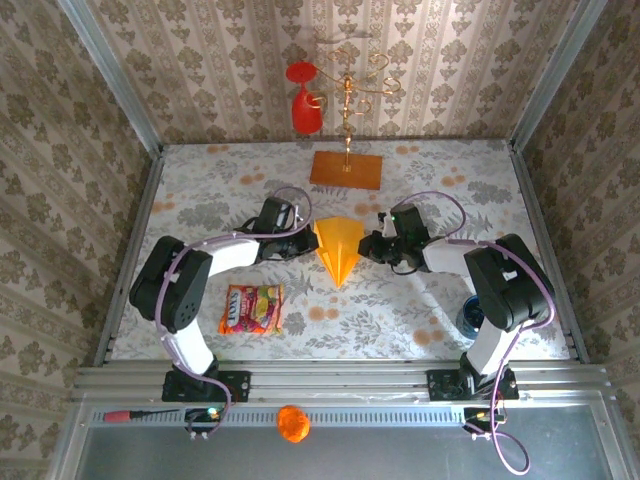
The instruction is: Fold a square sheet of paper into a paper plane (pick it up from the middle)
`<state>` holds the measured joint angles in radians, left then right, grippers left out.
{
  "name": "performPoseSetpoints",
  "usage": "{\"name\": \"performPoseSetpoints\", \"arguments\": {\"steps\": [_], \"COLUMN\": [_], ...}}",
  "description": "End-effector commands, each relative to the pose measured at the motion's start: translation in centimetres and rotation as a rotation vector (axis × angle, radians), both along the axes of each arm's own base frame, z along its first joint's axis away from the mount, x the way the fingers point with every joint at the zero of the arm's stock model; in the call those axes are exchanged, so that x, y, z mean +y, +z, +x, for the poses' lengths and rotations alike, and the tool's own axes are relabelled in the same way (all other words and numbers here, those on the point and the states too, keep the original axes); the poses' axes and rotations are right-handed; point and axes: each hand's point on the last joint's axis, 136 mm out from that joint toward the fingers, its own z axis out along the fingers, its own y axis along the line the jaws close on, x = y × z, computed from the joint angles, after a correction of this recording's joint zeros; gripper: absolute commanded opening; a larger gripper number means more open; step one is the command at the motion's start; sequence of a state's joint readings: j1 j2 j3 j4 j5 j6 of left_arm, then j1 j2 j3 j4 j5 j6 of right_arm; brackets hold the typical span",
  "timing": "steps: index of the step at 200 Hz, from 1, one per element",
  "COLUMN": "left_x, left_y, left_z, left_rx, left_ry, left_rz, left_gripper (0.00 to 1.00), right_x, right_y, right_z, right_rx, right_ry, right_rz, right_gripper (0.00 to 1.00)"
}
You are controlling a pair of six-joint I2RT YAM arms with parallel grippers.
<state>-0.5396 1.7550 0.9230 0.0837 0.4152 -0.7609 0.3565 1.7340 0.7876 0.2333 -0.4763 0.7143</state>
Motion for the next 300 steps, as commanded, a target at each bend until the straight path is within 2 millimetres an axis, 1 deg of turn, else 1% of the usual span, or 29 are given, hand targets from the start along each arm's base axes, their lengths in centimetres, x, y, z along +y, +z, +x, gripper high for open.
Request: {"name": "performPoseSetpoints", "arguments": {"steps": [1,47,84,108,118,135,152,164,172,188,206,222,231,258,288,300], "left_x": [0.3,0.8,0.8,0.2,-0.1,-0.6,-0.9,-1.0,-1.0,-1.1,-1.1,-1.2,-1.2,-1.1,-1.5,-1.6], "left_y": [-1.1,-2.8,-3.4,-3.4,-3.1,-2.5,-1.8,-1.6,-1.3,-1.0,-0.7,-0.4,-0.2,0.4,0.6,0.6], "left_z": [0.1,-0.4,-0.6,-0.6,-0.5,-0.5,-0.4,-0.4,-0.4,-0.4,-0.4,-0.4,-0.5,-0.6,-0.8,-0.8], "left_rx": [0.034,0.084,0.097,0.098,0.093,0.078,0.067,0.063,0.058,0.055,0.053,0.05,0.05,0.044,0.044,0.043], "left_ry": [0.031,0.052,0.048,0.029,0.019,0.004,-0.002,0.0,0.0,0.002,0.006,0.008,0.012,0.013,0.004,0.001], "left_rz": [0.004,0.035,0.042,0.023,0.013,0.001,-0.008,-0.012,-0.018,-0.024,-0.031,-0.036,-0.036,-0.033,-0.036,-0.036], "left_gripper": [0.05,0.05,0.06,0.07,0.07,0.07,0.07,0.07,0.07,0.07,0.07,0.07,0.07,0.07,0.07,0.07], "right_x": [-0.8,-1.0,-1.0,-0.8,-0.8,-0.9,-1.3,-1.5,-1.7,-1.4,-0.6,1.0,1.5,2.2,3.6,4.0], "right_y": [-0.8,-1.9,-2.7,-2.8,-2.5,-1.4,0.2,1.2,1.5,2.1,2.1,2.1,2.0,1.9,1.5,1.4], "right_z": [0.4,0.2,0.1,0.0,-0.1,-0.2,-0.5,-1.0,-1.6,-2.7,-3.9,-4.8,-5.2,-5.2,-5.0,-4.9], "right_rx": [0.0,0.027,0.049,0.063,0.061,0.047,0.027,0.016,0.02,0.02,0.038,0.045,0.044,0.03,0.041,0.048], "right_ry": [-0.038,-0.045,-0.044,-0.037,-0.034,-0.037,-0.04,-0.038,-0.038,-0.02,-0.002,0.04,0.05,0.034,0.079,0.091], "right_rz": [-0.011,-0.021,-0.024,-0.02,-0.011,-0.011,-0.028,-0.053,-0.077,-0.106,-0.138,-0.17,-0.205,-0.263,-0.242,-0.244], "right_gripper": [0.1,0.1,0.11,0.15,0.18,0.24,0.35,0.43,0.45,0.48,0.48,0.46,0.45,0.44,0.42,0.39]}}
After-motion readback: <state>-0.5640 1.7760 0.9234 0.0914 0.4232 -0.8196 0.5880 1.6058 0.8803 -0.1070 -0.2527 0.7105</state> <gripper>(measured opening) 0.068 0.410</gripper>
